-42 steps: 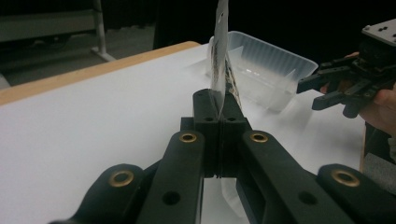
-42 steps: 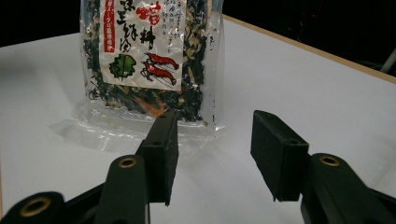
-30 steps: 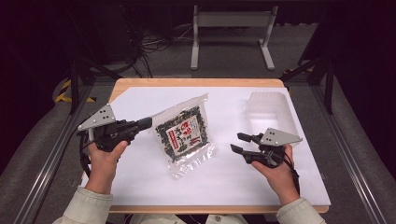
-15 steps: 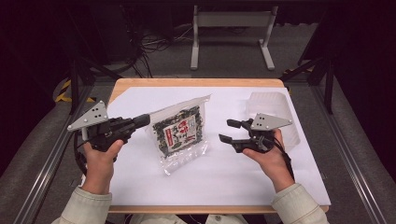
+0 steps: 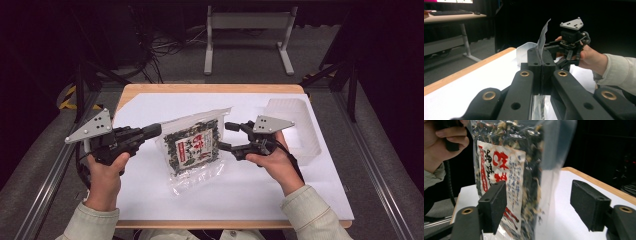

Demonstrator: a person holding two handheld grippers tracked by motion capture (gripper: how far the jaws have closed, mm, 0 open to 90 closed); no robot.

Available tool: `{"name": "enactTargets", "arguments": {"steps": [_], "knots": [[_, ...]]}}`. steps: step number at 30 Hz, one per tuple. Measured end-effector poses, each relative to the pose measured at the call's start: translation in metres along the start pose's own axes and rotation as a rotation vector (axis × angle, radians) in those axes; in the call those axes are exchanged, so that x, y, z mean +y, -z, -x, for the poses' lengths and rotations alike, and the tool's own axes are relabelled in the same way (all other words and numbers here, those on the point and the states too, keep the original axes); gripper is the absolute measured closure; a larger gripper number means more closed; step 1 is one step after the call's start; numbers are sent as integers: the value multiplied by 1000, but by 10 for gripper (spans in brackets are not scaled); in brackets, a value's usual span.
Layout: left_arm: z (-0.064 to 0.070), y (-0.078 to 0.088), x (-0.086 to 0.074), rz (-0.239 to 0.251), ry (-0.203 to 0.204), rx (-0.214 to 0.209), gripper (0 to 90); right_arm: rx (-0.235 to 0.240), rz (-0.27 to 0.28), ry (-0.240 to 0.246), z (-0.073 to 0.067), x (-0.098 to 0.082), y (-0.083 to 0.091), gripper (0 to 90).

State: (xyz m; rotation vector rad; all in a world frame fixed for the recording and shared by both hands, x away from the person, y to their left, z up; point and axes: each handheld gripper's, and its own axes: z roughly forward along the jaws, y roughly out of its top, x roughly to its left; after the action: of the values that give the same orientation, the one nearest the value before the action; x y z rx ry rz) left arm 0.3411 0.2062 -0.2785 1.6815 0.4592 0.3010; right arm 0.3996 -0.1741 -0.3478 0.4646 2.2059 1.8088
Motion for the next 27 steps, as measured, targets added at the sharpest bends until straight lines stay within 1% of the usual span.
{"name": "enactTargets", "arguments": {"steps": [2,3,5,8,12,14,15,16,18,20,22,25,27], "knots": [[1,-1,0,-1,-2,-4,898,18,-3,5,-1,1,-6,285],[1,-2,0,-1,-4,-5,898,28,1,0,-1,2,-9,281],[1,-2,0,1,-9,-13,898,35,5,-1,-2,2,-11,280],[2,-3,0,8,-4,-27,898,68,0,8,-5,4,-20,280],[3,-3,0,16,-6,-33,898,114,-1,15,-8,3,-28,283],[3,-3,0,22,-11,-35,898,139,-4,14,-11,3,-31,293],[2,-3,0,20,-17,-36,898,144,-7,12,-11,3,-32,294],[2,-2,0,22,-17,-38,898,152,-10,-1,-12,3,-33,306],[1,-1,0,27,-14,-35,898,169,-18,-8,-13,3,-34,355],[0,0,-1,30,-9,-33,898,174,-32,-1,-14,2,-34,412],[-1,0,-1,31,-10,-31,898,190,-41,-2,-14,3,-33,461],[-2,2,-1,34,-8,-22,898,207,-56,13,-15,4,-30,591],[-2,2,-1,35,-9,-20,897,218,-62,17,-15,5,-28,650]]}}
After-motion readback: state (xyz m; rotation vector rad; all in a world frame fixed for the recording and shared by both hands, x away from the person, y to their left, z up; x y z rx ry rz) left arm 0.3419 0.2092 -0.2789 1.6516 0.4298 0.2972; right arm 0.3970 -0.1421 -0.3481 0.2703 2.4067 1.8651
